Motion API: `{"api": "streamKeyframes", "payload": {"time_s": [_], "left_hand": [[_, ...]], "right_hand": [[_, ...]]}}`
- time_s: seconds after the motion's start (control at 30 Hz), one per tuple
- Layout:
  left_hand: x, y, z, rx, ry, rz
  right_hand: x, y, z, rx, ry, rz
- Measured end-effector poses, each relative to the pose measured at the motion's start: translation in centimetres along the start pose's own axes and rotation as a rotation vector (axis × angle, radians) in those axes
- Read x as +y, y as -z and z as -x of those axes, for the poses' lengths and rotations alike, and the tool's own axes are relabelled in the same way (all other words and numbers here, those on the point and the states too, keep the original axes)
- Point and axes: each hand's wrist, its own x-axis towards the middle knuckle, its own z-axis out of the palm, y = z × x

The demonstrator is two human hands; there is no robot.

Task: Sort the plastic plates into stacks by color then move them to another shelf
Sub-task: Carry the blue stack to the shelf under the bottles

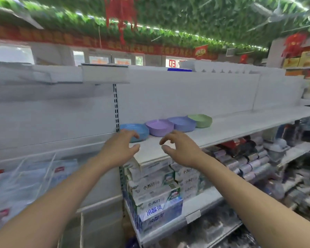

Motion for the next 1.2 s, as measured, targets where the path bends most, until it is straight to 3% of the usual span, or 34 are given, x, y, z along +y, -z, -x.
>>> {"api": "streamKeyframes", "payload": {"time_s": [0.2, 0.53, 0.83, 1.2], "left_hand": [[-6.2, -2.3, -7.0, 0.097, 0.206, 0.063], [-9.8, -6.6, -12.1, 0.111, 0.252, 0.102], [-7.2, -7.9, -11.5, 0.228, 0.407, 0.19], [-0.3, -9.0, -6.8, 0.342, 0.561, 0.142]], "right_hand": [[3.5, -4.0, -9.5, -0.048, 0.075, -0.039], [5.5, -10.0, -19.8, -0.221, 0.163, -0.039], [6.6, -10.5, -20.6, -0.167, 0.259, -0.239], [8.8, -8.7, -17.1, -0.332, 0.304, -0.472]]}}
